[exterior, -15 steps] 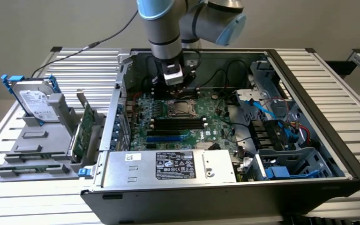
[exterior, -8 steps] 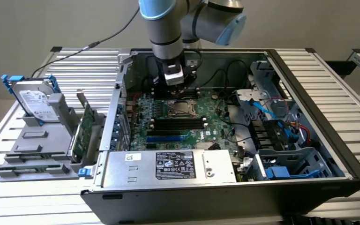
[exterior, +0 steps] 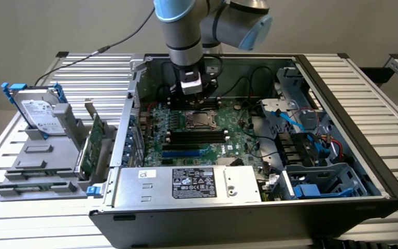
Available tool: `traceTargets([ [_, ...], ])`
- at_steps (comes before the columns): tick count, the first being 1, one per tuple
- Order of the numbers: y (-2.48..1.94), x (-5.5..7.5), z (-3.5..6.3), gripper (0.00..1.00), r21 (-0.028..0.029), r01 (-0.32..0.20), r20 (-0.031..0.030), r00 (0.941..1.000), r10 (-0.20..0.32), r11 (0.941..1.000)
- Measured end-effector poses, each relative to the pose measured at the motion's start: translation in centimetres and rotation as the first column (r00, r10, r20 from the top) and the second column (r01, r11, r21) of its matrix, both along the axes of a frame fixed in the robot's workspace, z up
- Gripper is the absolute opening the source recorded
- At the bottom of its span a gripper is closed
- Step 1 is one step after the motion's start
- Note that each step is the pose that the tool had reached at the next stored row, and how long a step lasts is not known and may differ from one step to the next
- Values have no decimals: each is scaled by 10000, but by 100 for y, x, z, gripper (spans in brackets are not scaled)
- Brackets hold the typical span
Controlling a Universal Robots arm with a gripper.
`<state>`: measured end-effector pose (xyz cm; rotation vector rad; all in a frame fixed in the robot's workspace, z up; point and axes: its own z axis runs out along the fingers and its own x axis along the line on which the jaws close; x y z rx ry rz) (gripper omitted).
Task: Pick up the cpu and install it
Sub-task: 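Install the first cpu locking lever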
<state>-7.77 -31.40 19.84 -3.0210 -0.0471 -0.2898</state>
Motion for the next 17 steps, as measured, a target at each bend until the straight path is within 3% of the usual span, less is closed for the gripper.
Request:
traceTargets([
  [11,5,1,-16,11,-32,964,-13,9953,-964,9953],
  [17,37,4,-23,11,-40,1208,-25,9927,-1208,9927],
])
